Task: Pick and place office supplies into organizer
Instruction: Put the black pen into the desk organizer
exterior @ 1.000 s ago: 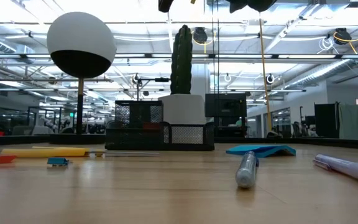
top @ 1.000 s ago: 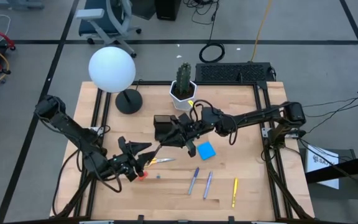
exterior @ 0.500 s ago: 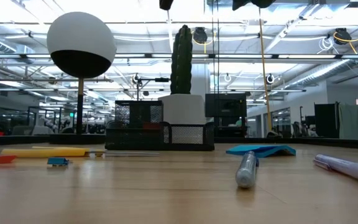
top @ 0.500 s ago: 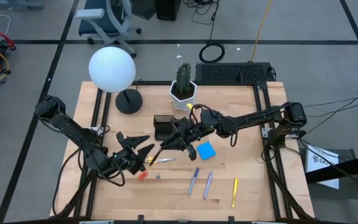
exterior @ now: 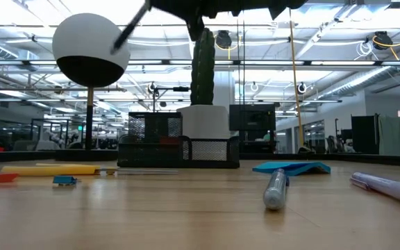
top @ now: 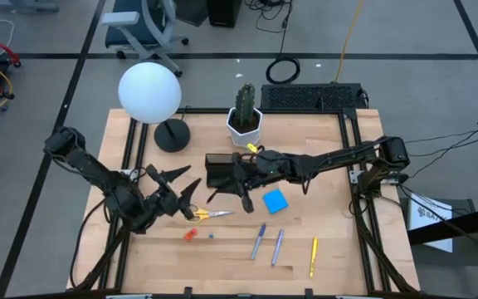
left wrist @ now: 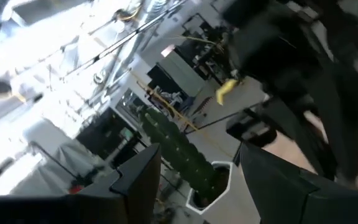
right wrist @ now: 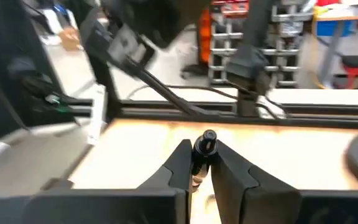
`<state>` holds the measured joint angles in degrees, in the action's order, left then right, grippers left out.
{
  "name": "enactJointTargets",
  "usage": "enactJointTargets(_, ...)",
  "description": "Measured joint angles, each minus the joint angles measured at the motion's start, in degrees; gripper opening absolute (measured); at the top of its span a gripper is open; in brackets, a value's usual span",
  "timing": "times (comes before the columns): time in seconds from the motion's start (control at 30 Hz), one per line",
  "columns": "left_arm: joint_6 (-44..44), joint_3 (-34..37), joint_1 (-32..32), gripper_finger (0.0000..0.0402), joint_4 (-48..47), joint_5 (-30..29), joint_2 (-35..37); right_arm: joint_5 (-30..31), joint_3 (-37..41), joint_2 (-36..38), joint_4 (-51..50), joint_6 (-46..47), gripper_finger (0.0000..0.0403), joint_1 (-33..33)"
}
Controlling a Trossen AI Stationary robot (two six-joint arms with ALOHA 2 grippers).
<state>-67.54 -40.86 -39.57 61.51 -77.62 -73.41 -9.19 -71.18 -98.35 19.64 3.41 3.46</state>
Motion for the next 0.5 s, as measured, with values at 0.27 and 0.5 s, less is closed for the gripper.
enactJointTargets(0.27,21.27,0.04,5.04,0.0225,0.24,-0.90,2.75,12.55,-0.02,0.07,-4.85,-11.21,0.0030,-0.21)
enactJointTargets(0.5,31.28,0.16,7.38,0.0225,-4.49,-2.26,2.75,18.72,-0.09,0.07,-7.99,-14.80,0.0030,-2.74)
